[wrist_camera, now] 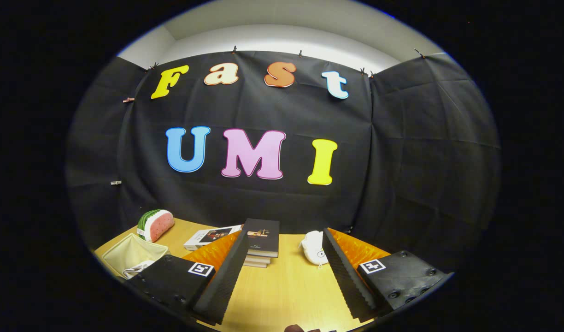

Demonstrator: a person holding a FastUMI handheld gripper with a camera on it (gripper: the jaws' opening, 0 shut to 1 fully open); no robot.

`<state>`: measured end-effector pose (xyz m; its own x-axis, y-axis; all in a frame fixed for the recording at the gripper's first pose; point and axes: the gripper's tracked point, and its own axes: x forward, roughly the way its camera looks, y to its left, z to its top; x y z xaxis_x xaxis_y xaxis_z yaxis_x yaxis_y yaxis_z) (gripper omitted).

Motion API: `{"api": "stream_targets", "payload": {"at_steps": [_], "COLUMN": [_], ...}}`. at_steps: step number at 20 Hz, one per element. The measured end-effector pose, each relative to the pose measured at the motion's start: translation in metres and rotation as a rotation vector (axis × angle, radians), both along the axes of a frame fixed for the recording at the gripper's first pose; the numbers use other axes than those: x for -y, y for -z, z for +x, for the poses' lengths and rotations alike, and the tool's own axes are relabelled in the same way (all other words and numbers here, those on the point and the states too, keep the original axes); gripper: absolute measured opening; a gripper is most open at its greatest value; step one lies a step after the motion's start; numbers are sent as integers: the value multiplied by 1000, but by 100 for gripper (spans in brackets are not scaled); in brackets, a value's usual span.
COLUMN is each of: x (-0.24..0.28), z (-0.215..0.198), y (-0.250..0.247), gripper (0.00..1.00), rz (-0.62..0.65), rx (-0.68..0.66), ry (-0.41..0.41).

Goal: Open the storage box then place both shoes into the box .Put the left shoe in first, then the right shoe, with the right side of both shoes facing outward in a uniform manner.

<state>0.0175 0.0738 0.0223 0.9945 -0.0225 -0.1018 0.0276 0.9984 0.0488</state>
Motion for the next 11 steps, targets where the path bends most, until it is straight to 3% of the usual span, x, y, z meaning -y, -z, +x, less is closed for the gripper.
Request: {"api": "stream_targets", "payload": {"at_steps": [11], "x": [20], "z": [-3], "y": [9], "gripper": [96], "rz": [48], "rx": [-12], "ry": [-6]}}
